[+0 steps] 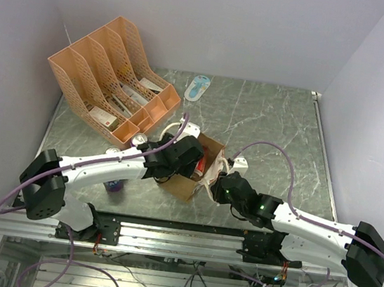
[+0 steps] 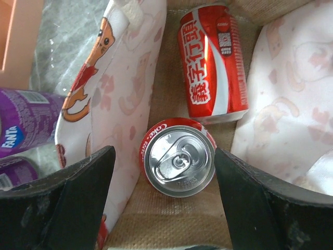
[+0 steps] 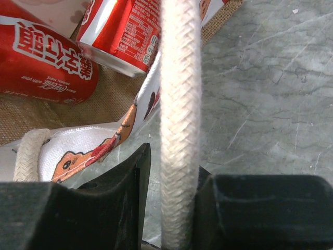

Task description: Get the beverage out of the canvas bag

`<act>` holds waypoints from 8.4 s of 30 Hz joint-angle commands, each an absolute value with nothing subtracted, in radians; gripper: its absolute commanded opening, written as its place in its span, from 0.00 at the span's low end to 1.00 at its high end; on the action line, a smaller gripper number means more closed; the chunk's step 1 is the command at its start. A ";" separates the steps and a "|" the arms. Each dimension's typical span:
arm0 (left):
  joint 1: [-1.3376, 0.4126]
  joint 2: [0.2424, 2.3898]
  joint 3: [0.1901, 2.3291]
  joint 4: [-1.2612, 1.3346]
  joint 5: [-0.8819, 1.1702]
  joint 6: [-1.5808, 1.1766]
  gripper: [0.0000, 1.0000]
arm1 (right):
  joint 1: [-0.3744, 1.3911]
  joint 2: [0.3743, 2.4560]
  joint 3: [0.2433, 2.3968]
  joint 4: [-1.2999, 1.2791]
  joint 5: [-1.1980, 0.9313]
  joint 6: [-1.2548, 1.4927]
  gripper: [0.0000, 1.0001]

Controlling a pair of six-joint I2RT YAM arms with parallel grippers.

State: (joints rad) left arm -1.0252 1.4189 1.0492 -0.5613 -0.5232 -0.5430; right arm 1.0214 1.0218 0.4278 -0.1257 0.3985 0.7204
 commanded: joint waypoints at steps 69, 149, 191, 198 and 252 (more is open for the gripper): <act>-1.018 1.639 1.131 -0.749 -0.198 -0.180 0.98 | 1.053 0.886 0.309 0.000 0.202 0.589 0.24; -1.004 0.946 0.926 0.203 -0.298 -0.458 0.07 | 1.052 0.835 0.734 -0.410 0.661 0.527 0.86; -1.002 0.647 0.834 0.048 -0.157 -0.584 0.07 | 1.019 1.124 0.919 0.308 -0.400 0.390 0.77; -1.002 0.634 0.854 -0.014 -0.142 -0.573 0.12 | 1.018 1.146 0.899 0.349 -0.400 0.412 0.33; -1.003 0.326 1.122 -0.857 -0.591 -0.576 1.00 | 1.406 2.060 0.798 1.289 0.381 0.102 0.70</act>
